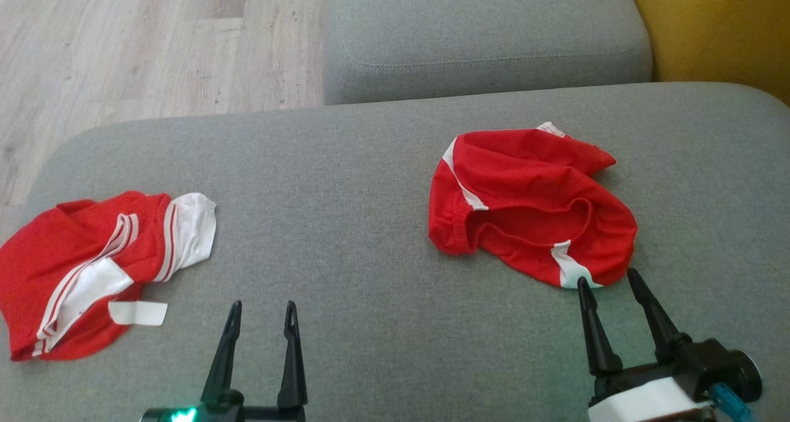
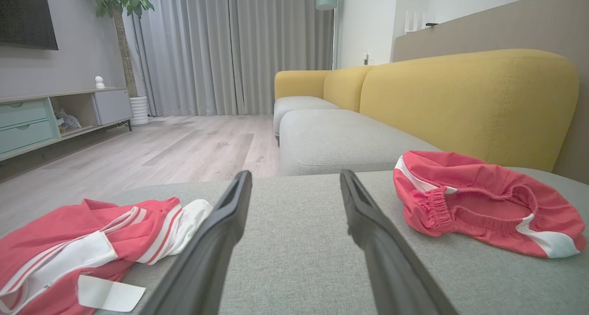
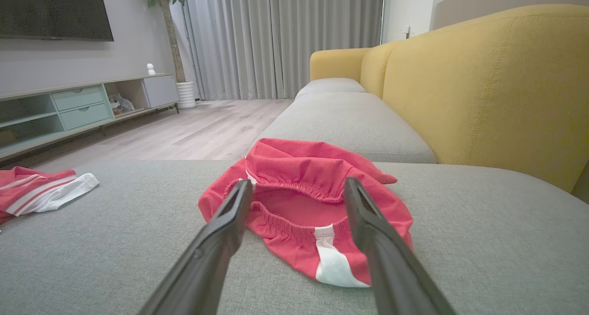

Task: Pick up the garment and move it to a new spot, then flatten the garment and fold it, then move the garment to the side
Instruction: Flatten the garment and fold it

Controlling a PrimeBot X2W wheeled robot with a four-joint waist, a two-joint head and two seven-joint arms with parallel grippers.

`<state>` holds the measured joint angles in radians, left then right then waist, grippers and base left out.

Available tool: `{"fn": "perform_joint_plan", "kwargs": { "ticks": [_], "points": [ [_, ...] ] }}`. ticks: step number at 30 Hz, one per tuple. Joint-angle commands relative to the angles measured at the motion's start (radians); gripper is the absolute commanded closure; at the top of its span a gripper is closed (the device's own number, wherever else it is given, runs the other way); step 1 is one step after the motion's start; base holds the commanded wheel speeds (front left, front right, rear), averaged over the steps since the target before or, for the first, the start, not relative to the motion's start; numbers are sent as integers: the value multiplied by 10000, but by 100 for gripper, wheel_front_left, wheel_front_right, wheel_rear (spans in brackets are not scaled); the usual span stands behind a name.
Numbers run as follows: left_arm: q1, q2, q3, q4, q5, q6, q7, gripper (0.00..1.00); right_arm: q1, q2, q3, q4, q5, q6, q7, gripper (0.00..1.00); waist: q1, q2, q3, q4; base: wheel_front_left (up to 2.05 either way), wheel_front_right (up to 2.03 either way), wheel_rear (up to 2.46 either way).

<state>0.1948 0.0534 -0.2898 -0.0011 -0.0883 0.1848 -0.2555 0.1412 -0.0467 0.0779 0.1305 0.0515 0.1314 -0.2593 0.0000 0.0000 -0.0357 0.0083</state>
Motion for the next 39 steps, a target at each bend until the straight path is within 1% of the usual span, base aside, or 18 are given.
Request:
{"fn": "perform_joint_plan", "kwargs": {
  "ticks": [1,6,9,10,15,20,23,25,26,27,31,39],
  "points": [
    [-204,-31,248,-269,-4,34,-62,0,-234,-39,217,-308,-40,-7,-24,0,0,0,0,0,0,0,0],
    [-222,-31,174,-181,52,-13,-62,0,-167,-38,205,-324,-32,-7,-24,0,0,0,55,19,0,0,0],
    [-222,-31,169,-46,3,-118,-62,0,-190,-37,327,-352,-39,-7,-24,0,0,0,186,-106,0,0,0],
    [-277,-31,126,17,54,-214,-62,0,-221,-37,376,-359,-32,-7,-24,0,0,0,262,-180,0,0,0],
    [-1041,-31,-239,629,358,-815,-62,0,-538,-108,652,-444,4,-7,-24,0,0,0,865,-831,0,0,0],
    [-2631,-17,-933,1552,756,-1713,-62,0,-1068,-206,782,-491,73,-7,-24,0,0,0,1737,-1827,0,0,0],
    [-3799,23,-1483,2590,1218,-2191,-63,0,-1332,-197,797,-505,127,-7,-24,0,0,0,2202,-2401,0,0,0],
    [-4644,23,-1809,3365,1494,-2425,-57,0,-1442,-181,849,-500,165,-7,-24,0,0,0,2453,-2776,0,0,0],
    [-5437,13,-2117,4109,1666,-2616,72,0,-1512,-159,892,-483,204,-7,-24,0,0,0,2644,-3124,0,0,0],
    [-5776,6,-2250,4456,1650,-2716,235,0,-1543,-146,920,-473,226,-7,-24,0,0,0,2741,-3303,0,0,0],
    [-6919,-18,-2780,5518,1387,-2970,876,0,-1653,-88,892,-423,297,-7,-24,0,0,0,2983,-3879,0,0,0],
    [-8230,-28,-3285,6885,1140,-3043,1267,0,-1737,-42,1074,-405,507,-7,-24,0,0,0,3273,-4653,0,0,0]
  ]
}}
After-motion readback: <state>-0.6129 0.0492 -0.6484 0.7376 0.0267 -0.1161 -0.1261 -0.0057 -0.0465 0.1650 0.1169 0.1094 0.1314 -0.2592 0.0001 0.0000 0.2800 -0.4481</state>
